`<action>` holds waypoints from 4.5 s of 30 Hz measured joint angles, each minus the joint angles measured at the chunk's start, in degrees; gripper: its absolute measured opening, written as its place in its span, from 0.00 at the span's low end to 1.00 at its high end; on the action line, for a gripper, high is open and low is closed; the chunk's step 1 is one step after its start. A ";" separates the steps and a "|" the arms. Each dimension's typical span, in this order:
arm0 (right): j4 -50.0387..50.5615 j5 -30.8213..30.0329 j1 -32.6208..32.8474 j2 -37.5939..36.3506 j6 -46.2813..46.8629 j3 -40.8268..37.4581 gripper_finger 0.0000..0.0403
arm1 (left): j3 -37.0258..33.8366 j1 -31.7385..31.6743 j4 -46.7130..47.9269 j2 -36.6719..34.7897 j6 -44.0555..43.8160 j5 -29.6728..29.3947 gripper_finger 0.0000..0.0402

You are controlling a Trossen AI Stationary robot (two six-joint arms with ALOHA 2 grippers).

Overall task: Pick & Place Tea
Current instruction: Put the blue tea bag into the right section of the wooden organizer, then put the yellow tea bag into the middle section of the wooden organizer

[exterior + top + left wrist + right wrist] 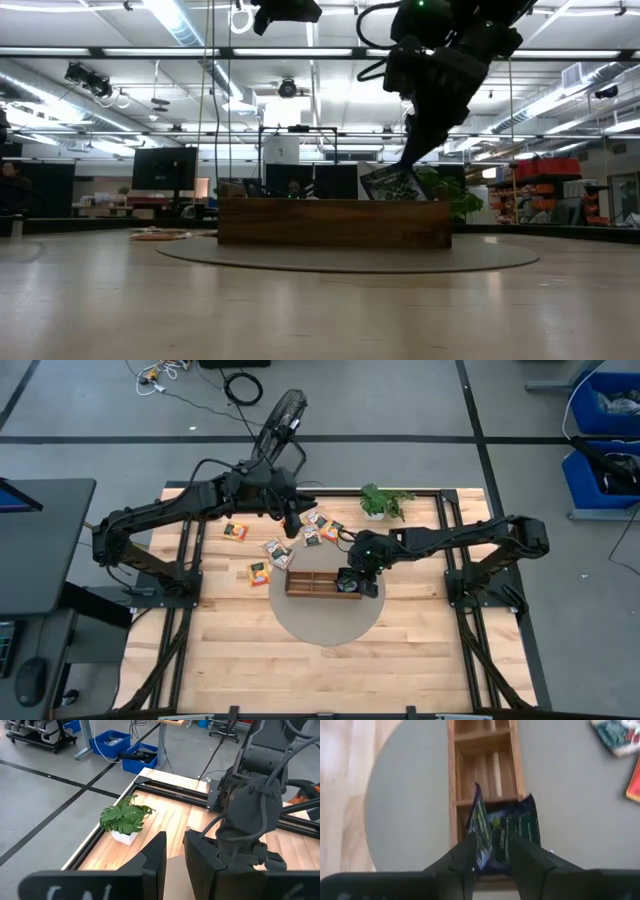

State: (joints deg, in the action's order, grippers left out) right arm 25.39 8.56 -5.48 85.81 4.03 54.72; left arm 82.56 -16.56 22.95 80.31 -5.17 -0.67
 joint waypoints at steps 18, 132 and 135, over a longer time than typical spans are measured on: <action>-0.33 -0.16 0.16 1.67 4.52 -0.02 0.01 | -0.02 -0.06 0.05 0.00 0.45 -0.02 0.18; -10.16 -20.83 7.43 -26.50 23.16 -11.41 0.37 | -29.95 -38.60 21.02 13.51 -28.95 0.53 0.74; -10.16 -20.83 7.43 -26.50 23.99 -11.41 0.37 | -29.74 -38.82 21.77 15.66 -28.54 -0.23 0.74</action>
State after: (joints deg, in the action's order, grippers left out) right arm 15.22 -12.27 1.96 59.31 28.03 43.31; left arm 52.82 -55.38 44.72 95.97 -33.71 -0.90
